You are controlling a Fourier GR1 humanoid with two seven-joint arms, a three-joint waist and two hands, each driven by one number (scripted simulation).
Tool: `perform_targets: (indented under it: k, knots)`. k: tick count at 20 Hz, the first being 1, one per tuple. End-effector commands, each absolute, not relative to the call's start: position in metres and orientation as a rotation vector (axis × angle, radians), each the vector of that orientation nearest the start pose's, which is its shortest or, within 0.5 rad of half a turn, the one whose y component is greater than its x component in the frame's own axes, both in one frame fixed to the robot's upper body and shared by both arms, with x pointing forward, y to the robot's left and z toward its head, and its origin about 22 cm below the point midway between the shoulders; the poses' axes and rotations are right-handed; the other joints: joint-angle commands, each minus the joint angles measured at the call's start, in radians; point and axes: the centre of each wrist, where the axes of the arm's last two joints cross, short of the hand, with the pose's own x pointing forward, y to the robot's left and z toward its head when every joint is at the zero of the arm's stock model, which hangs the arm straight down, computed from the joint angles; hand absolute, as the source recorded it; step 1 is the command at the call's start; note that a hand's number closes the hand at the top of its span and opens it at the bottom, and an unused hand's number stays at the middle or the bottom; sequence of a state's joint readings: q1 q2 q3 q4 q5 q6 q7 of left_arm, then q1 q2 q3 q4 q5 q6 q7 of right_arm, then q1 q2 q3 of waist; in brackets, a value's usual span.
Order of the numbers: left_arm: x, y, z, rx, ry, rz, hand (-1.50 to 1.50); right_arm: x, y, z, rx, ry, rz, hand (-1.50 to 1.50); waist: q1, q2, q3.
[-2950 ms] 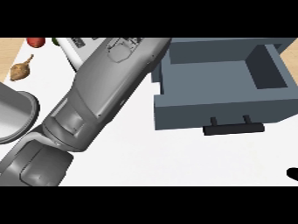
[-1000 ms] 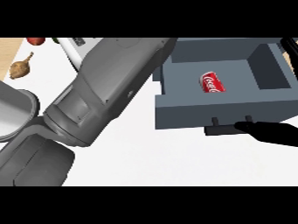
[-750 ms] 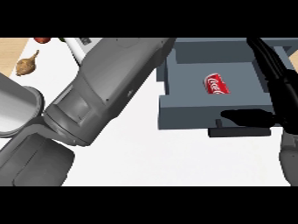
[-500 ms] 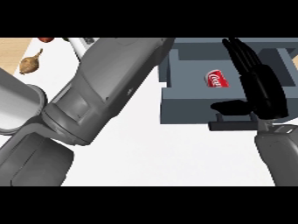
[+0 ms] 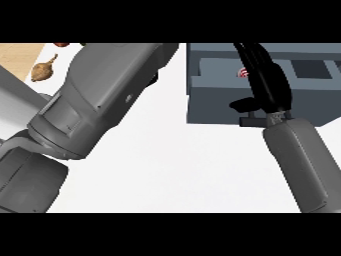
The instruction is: Pick up the can, place it into the drawer and close the drawer
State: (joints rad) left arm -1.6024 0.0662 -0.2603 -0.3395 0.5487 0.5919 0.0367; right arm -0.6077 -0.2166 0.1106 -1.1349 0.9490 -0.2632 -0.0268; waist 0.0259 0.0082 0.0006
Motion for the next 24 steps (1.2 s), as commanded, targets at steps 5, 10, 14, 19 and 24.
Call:
perform_targets:
  k: [5, 10, 14, 19, 24]
  knots:
    - [0.458, 0.057, 0.275, 0.072, -1.712, 0.03, -1.5, 0.406, -0.204, 0.048, -1.204, -1.759, 0.889, -1.5, 0.024, 0.001, 0.001]
    - [0.454, 0.053, 0.267, 0.089, -1.705, 0.009, -1.5, 0.431, -0.187, 0.064, -1.25, -1.773, 0.844, -1.5, 0.044, 0.006, 0.001]
    - [0.454, 0.064, 0.256, 0.083, -1.699, -0.001, -1.5, 0.444, -0.173, 0.078, -1.296, -1.79, 0.818, -1.5, 0.056, 0.008, 0.0]
    - [0.451, 0.079, 0.269, 0.079, -1.705, -0.003, -1.5, 0.461, -0.174, 0.112, -1.326, -1.796, 0.804, -1.5, 0.076, 0.005, 0.0]
    - [0.446, 0.083, 0.262, 0.047, -1.706, -0.027, -1.5, 0.469, -0.178, 0.133, -1.338, -1.811, 0.805, -1.5, 0.098, 0.018, 0.001]
